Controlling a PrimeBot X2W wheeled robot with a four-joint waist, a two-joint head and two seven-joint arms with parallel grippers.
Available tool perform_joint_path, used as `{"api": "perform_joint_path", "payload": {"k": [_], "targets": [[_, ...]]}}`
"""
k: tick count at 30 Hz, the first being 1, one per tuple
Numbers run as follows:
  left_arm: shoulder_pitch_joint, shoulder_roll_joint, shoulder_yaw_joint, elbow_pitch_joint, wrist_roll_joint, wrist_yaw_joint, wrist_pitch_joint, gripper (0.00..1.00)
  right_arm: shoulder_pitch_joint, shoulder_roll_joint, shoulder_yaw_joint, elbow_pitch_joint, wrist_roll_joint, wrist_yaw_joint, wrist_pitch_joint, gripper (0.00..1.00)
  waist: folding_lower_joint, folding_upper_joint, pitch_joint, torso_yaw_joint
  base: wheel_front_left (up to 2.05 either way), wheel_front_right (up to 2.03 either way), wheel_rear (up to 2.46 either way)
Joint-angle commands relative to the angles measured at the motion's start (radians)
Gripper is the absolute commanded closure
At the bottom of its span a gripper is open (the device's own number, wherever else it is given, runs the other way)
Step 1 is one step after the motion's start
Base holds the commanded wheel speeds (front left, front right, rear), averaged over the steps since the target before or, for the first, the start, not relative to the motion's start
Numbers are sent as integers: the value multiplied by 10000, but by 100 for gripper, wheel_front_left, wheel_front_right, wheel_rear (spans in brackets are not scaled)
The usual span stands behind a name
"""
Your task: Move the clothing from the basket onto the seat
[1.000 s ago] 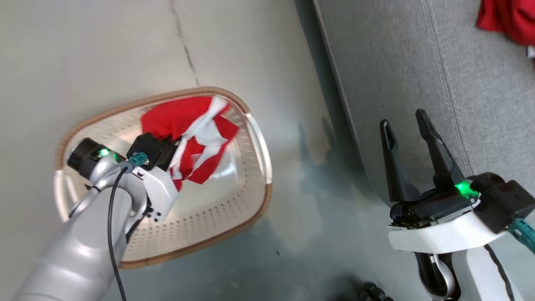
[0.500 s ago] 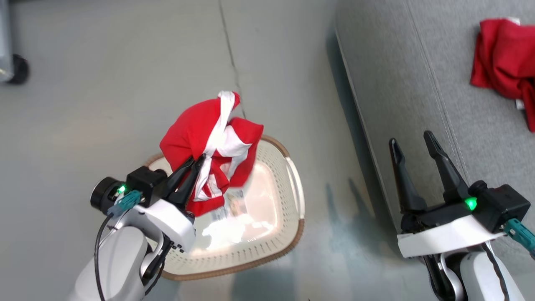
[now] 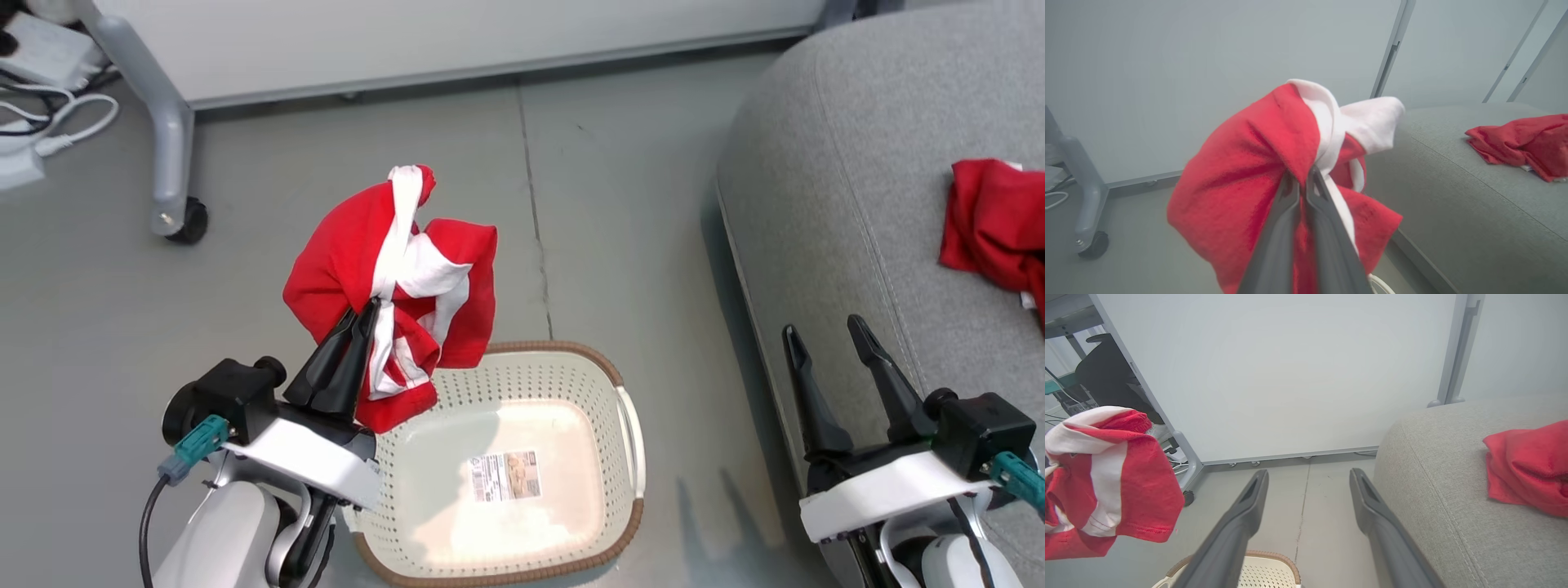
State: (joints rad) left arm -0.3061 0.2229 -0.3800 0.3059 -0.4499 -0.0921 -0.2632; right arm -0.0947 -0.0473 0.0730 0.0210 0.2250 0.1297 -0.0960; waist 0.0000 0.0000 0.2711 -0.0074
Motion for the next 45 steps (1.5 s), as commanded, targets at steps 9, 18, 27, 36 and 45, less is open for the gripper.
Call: {"api": "perform_joint_path", "payload": {"k": [9,18,27,36,45], "targets": [[636,-283,410,-1030,338,-20,-24,100,631,-62,-162,80,-37,20,427,0,0,0,-1384,455,0,0,0],[1270,-463,276,-1984,588,43,-24,100,1214,-60,-182,-3,34,20,733,0,0,0,-2351,450,0,0,0],[1789,-390,97,-2744,624,236,207,100,1648,-62,-93,-139,165,20,909,0,0,0,-2767,294,0,0,0],[2030,-265,-13,-3155,606,380,392,100,1791,-62,25,-92,322,20,849,0,0,0,-2851,194,0,0,0],[1971,-233,-33,-3189,565,464,401,100,1669,-62,72,-79,326,20,851,0,0,0,-2851,122,0,0,0]]}}
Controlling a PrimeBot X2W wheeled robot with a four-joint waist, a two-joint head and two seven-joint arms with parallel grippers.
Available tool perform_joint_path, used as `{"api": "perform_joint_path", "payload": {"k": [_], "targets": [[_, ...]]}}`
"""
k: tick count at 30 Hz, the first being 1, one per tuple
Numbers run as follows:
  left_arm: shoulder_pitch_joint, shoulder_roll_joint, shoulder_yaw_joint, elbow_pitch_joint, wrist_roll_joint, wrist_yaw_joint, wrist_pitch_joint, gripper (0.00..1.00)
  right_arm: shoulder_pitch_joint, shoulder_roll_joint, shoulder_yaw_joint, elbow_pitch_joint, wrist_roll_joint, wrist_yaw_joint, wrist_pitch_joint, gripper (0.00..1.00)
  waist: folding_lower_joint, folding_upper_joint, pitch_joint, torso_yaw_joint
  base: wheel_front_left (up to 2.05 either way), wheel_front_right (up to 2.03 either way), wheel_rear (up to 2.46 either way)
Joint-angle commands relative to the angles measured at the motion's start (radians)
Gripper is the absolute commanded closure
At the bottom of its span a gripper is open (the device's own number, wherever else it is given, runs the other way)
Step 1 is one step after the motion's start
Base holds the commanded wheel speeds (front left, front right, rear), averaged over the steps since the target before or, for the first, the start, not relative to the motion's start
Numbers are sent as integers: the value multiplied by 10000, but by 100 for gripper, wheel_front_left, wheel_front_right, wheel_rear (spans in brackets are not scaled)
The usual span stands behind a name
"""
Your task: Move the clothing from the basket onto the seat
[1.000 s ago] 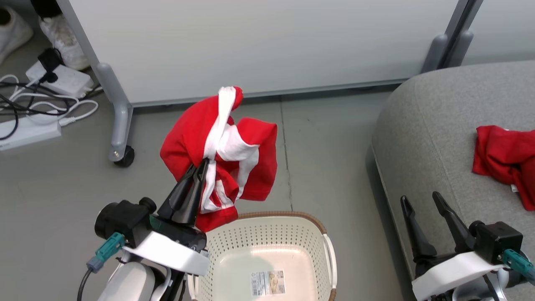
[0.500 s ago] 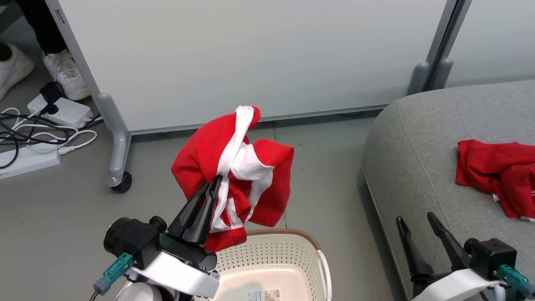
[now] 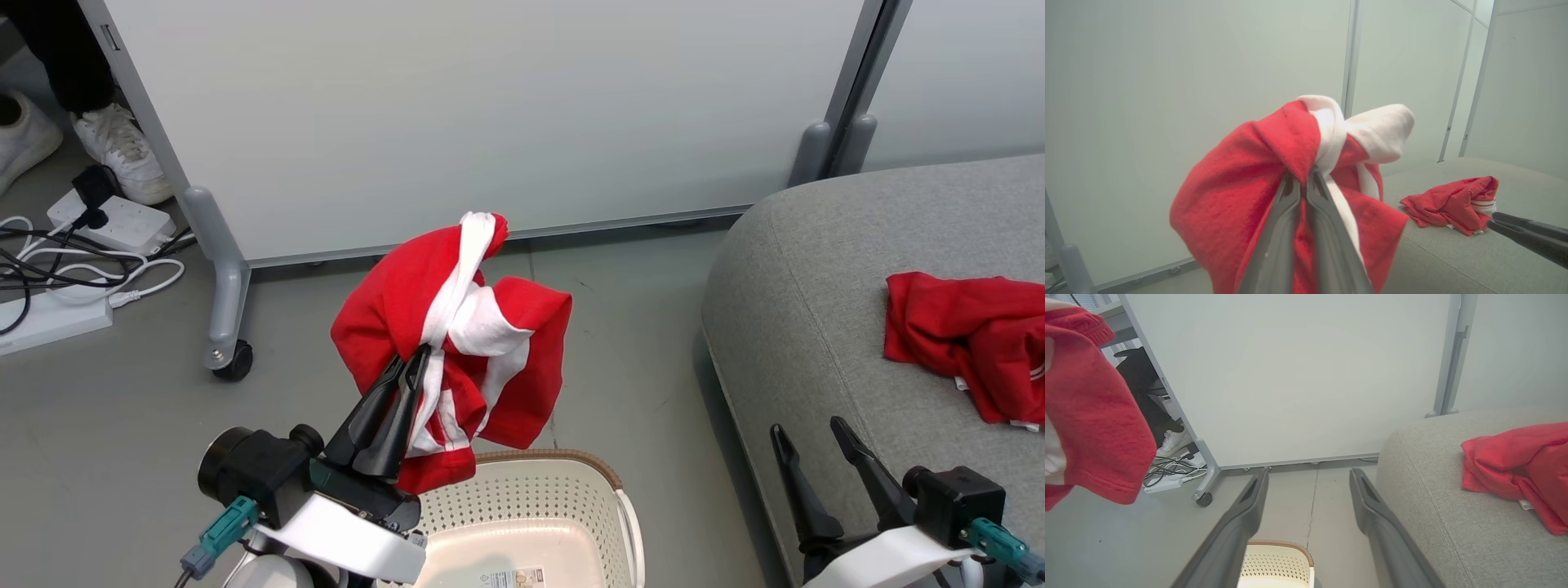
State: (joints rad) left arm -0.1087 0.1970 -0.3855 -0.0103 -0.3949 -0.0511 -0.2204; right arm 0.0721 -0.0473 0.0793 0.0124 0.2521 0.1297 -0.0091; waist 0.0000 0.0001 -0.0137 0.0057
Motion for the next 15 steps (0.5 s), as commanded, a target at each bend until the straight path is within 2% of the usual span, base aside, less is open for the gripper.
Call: {"api": "perform_joint_path", "payload": {"k": [1,6,9,12,15], "targets": [[-6,29,15,-13,9,57,-28,100,-3,-62,25,16,69,20,-26,0,0,-1,-11,-19,0,0,0],[-42,52,-14,31,-24,68,-55,100,-147,-59,220,-67,170,20,-99,0,0,-1,-40,-49,0,0,0],[-90,54,-39,49,-34,67,-65,100,-347,-53,701,-195,421,20,-178,0,0,-1,-46,-49,0,0,0],[-158,45,-70,47,-47,65,-79,100,-656,-50,1741,-300,952,22,-319,0,0,-1,-24,-48,0,0,0],[-246,60,-101,63,-58,28,-85,100,-1147,-54,3197,-257,1478,20,-392,0,0,-1,8,-45,0,0,0]]}}
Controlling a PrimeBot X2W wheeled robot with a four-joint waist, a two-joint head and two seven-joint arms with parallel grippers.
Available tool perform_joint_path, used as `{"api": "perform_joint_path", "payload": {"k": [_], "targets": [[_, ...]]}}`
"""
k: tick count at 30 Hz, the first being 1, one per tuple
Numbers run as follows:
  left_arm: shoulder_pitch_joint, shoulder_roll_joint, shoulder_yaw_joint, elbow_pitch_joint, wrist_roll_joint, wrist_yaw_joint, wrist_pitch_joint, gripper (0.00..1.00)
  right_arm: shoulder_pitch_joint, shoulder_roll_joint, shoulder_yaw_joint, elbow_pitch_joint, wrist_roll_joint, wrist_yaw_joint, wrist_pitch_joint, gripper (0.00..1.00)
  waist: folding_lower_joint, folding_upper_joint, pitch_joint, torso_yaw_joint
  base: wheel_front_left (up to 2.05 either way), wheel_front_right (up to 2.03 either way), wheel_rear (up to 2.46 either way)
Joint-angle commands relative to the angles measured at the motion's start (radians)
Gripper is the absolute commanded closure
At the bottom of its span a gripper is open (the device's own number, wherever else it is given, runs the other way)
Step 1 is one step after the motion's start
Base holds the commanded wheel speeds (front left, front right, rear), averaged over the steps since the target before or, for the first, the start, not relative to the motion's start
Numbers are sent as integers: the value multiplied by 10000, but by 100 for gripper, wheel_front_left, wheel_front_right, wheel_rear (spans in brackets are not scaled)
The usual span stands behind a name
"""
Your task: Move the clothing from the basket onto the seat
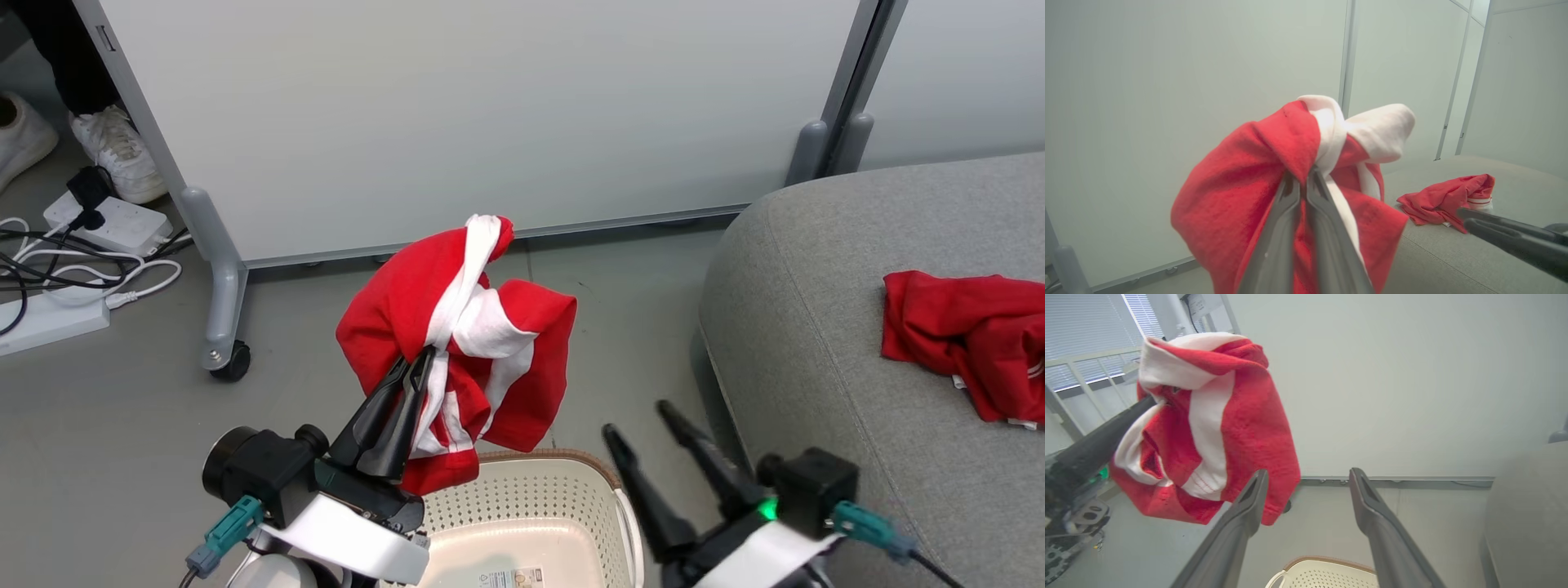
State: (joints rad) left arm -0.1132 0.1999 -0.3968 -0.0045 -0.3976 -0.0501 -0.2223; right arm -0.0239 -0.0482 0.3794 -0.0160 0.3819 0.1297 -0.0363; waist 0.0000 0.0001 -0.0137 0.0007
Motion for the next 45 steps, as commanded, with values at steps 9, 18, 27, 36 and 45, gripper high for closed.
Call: {"api": "perform_joint_path", "payload": {"k": [9,18,27,36,45], "targets": [[-335,20,-170,17,-52,-110,-51,100,-2089,-60,3728,878,1130,20,-479,0,0,-1,86,122,0,0,0],[-445,23,-418,-27,-31,-191,-30,100,-4015,-49,4795,2483,1888,20,-1110,0,0,-1,158,328,0,0,0],[-596,53,-543,-88,-85,-254,-72,100,-5207,-48,5669,3620,2822,21,-1345,100,0,-1,298,437,0,0,0],[-651,107,-501,-170,-92,-161,-127,0,-5707,-49,5592,4333,3415,21,-1861,100,0,-1,393,448,0,0,0],[-455,519,-993,-366,332,-258,300,0,-5866,-43,3995,5655,2664,21,-2145,100,0,-1,491,204,0,0,0]]}}
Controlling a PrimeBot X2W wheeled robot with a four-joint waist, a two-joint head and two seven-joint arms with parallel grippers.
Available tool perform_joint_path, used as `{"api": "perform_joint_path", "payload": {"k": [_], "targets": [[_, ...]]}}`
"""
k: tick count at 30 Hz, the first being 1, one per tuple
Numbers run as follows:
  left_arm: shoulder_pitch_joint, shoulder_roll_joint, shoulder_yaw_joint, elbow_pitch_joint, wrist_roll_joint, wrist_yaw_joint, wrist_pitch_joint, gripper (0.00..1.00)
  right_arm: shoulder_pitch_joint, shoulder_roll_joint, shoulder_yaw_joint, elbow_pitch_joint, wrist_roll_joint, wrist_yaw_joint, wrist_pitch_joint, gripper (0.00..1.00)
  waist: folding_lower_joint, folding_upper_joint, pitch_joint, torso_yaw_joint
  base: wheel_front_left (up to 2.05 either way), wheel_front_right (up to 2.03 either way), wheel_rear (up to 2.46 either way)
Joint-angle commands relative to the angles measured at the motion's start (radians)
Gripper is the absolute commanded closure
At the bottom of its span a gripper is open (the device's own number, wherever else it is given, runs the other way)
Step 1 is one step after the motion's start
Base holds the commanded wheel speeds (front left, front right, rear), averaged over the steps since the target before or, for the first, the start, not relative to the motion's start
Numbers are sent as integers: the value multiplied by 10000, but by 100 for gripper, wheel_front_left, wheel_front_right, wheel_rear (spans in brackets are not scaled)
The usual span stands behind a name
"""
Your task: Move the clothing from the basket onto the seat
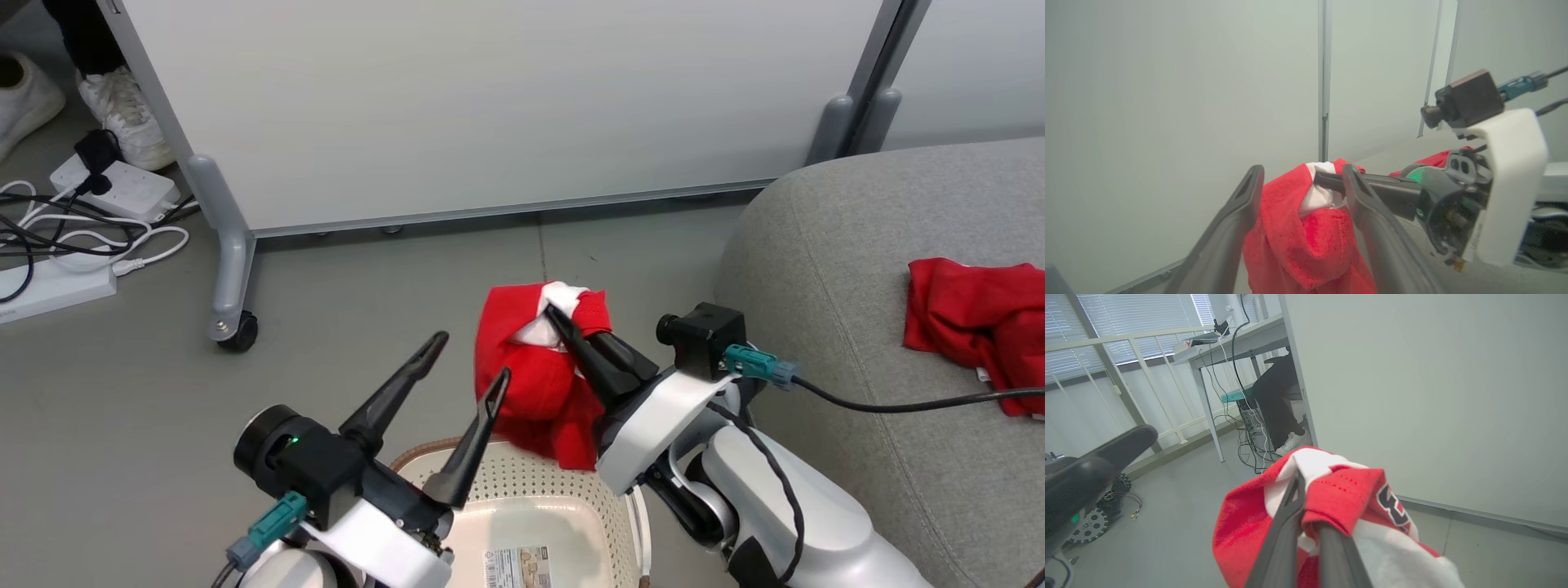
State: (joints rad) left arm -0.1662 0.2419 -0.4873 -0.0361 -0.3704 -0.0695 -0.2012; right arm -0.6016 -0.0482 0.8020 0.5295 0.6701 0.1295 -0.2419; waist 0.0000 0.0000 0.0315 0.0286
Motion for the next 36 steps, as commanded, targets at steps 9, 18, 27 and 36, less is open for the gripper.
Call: {"api": "perform_joint_path", "payload": {"k": [9,18,27,36], "targets": [[365,603,-1056,-35,314,-346,799,0,243,-43,-1707,1065,-1339,22,-164,100,0,0,231,-520,0,0,0],[471,970,-1373,119,93,-440,945,0,891,-45,-3013,809,-2305,23,-15,100,0,0,479,-1236,0,0,0],[285,1330,-1335,-141,132,-381,878,0,1459,-51,-3629,-212,-2829,23,388,100,0,0,1067,-2622,0,0,0],[220,1666,-1414,-575,162,-364,1036,0,1856,-48,-3962,-1118,-2944,23,596,100,0,0,1609,-4248,0,0,0]]}}
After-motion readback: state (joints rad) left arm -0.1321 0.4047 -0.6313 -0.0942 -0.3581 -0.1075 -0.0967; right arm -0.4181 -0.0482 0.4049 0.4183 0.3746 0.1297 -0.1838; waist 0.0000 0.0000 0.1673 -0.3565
